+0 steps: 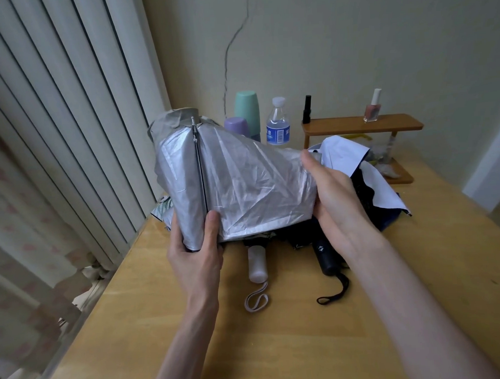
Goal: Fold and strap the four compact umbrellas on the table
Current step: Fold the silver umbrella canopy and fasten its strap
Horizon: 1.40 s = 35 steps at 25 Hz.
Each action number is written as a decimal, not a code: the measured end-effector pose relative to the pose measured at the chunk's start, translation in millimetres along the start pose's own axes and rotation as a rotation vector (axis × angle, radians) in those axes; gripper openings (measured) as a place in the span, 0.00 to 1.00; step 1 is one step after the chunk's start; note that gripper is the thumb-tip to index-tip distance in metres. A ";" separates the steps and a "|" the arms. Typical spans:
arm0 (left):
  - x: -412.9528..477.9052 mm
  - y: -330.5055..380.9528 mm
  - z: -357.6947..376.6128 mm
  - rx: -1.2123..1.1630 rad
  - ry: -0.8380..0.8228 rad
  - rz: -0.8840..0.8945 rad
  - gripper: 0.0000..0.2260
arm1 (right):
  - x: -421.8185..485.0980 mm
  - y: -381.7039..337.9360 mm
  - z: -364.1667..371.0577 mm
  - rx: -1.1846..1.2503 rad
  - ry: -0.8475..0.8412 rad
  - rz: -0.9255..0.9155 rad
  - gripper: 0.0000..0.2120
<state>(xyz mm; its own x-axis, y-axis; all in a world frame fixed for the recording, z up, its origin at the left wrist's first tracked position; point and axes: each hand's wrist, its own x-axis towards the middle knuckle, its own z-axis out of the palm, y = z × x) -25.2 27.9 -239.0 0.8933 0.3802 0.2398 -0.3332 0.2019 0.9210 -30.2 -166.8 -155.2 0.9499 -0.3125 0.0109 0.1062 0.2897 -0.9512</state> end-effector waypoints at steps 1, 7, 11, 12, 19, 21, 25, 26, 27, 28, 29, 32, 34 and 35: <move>-0.4 -0.4 -0.2 0.001 -0.006 0.015 0.19 | 1.1 1.4 -0.4 -0.042 0.001 0.025 0.15; 10.1 -11.3 -7.6 0.062 0.008 0.055 0.24 | 9.1 9.1 -9.7 -0.180 0.168 -0.322 0.26; 7.8 -10.6 -6.7 0.034 0.026 0.059 0.17 | 3.6 -1.0 -12.0 -0.296 -0.013 -0.099 0.20; 7.0 -9.7 -6.4 0.029 0.038 0.058 0.16 | 1.7 -2.4 -11.4 -0.315 -0.037 -0.088 0.18; 9.5 -10.3 -9.9 0.021 0.076 0.052 0.13 | -1.3 0.8 -6.9 -0.244 -0.213 0.012 0.21; 9.4 -10.5 -10.3 0.029 0.067 0.061 0.14 | 1.3 8.3 -5.8 -0.193 -0.112 -0.034 0.15; 10.3 -10.0 -9.6 0.057 0.072 0.069 0.11 | 3.1 11.8 -4.7 -0.079 -0.022 -0.129 0.12; 9.4 -9.4 -8.7 0.053 0.071 0.068 0.10 | 2.7 12.8 -3.3 -0.054 -0.008 -0.138 0.12; 8.0 -8.6 -7.6 0.046 0.068 0.062 0.10 | 3.0 14.5 -1.5 -0.035 -0.004 -0.140 0.12; 6.6 -7.8 -6.7 0.038 0.061 0.053 0.11 | 3.6 15.8 0.6 -0.024 0.000 -0.132 0.12; 5.2 -7.0 -5.6 0.028 0.051 0.043 0.13 | 4.5 17.3 2.0 -0.019 0.016 -0.126 0.12; 4.5 -8.2 -4.9 0.038 0.019 0.050 0.15 | 9.6 18.2 0.2 0.012 0.142 -0.175 0.14; 6.4 -10.7 -6.3 0.056 0.009 0.061 0.15 | 11.3 17.0 -1.7 0.029 0.191 -0.185 0.17; 7.0 -11.4 -6.9 0.061 0.008 0.066 0.16 | 11.1 16.2 -2.4 0.039 0.183 -0.157 0.16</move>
<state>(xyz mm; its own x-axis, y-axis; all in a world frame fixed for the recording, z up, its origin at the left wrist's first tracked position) -17.2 34.5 -249.9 0.8672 0.3985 0.2986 -0.3722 0.1204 0.9203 -18.6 -167.8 -171.2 0.8521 -0.5140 0.0982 0.2630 0.2584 -0.9295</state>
